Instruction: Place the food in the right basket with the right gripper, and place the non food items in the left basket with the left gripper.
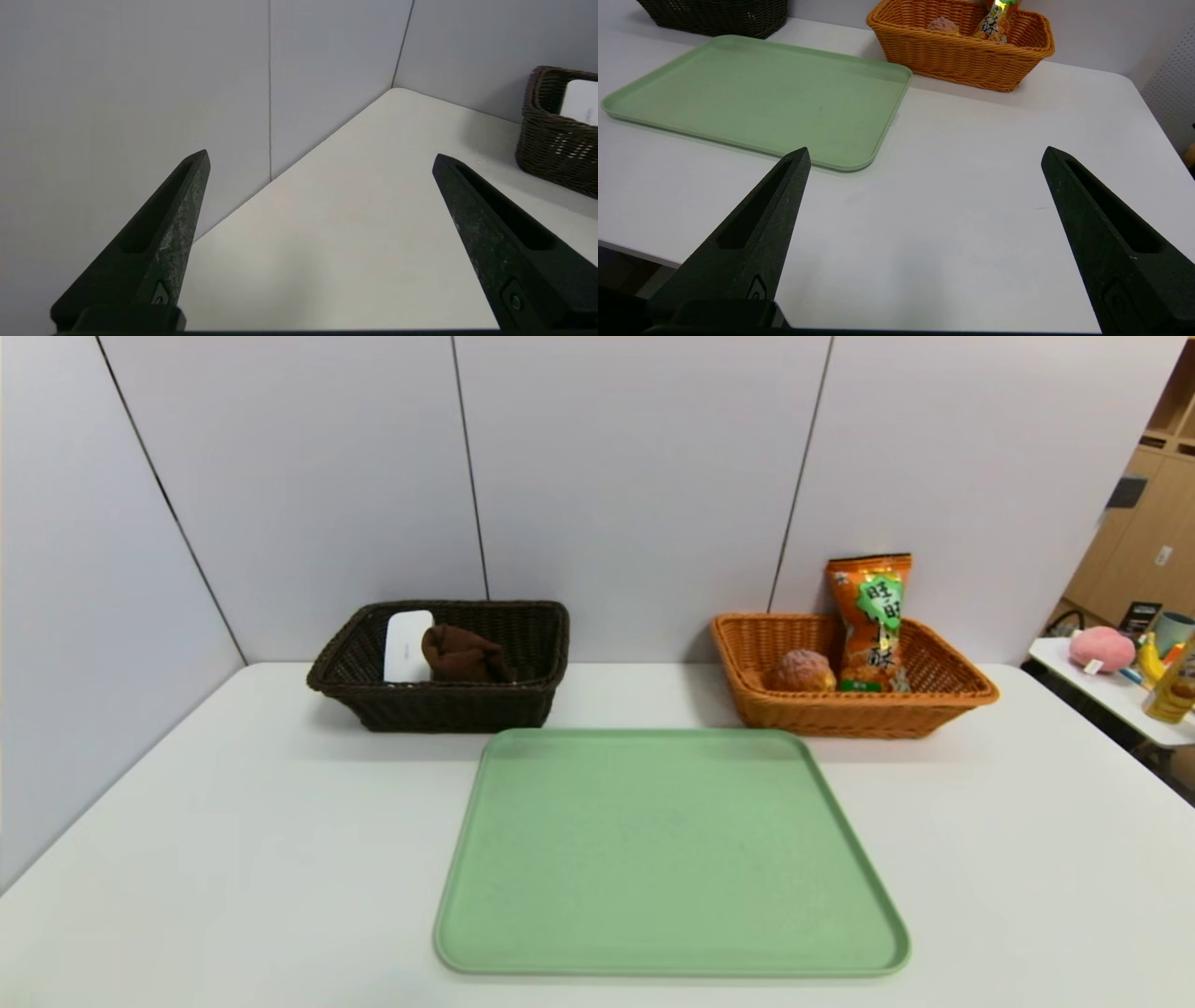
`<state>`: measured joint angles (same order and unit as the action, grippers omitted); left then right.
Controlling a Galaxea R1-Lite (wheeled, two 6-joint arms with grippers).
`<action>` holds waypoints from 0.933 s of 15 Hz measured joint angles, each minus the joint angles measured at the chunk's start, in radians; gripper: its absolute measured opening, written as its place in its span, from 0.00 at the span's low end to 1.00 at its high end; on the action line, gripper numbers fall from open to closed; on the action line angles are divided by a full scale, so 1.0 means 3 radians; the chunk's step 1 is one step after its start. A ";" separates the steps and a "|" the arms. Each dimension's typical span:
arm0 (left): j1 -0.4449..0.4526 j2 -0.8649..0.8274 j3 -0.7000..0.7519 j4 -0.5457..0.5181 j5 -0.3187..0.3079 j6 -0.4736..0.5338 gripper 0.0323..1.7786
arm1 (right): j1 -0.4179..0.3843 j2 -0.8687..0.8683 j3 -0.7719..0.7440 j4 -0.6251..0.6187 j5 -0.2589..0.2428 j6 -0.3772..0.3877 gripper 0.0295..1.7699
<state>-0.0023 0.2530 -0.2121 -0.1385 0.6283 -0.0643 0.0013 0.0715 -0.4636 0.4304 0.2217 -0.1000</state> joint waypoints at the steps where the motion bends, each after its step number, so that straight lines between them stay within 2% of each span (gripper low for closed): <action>1: 0.0048 -0.0069 -0.0016 0.0100 -0.0080 -0.0021 0.95 | 0.0000 0.0000 0.0009 0.0002 0.0019 0.0001 0.97; 3: 0.0089 -0.0169 -0.0035 0.0160 -0.0230 -0.0024 0.95 | 0.0000 -0.0033 0.0040 0.0006 0.0035 0.0004 0.97; 7: 0.0097 -0.0277 -0.0030 0.0143 -0.0374 -0.0011 0.95 | 0.0000 -0.0189 0.0102 -0.0019 -0.0011 0.0010 0.97; 9: 0.0081 -0.0404 -0.0032 0.0149 -0.0560 0.0070 0.95 | 0.0000 -0.0221 0.0070 -0.0048 -0.0056 -0.0005 0.97; 12: 0.0059 -0.0662 -0.0011 0.0177 -0.0942 0.0259 0.95 | 0.0000 -0.0238 0.0072 -0.0141 -0.0294 -0.0028 0.97; 14: 0.0051 -0.0772 0.0019 0.0192 -0.1088 0.0282 0.95 | 0.0000 -0.0241 0.0213 -0.0416 -0.0462 -0.0057 0.97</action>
<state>0.0130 0.0215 -0.2064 -0.0809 0.3019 0.0202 0.0013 -0.0009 -0.3996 0.3057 0.0832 -0.1172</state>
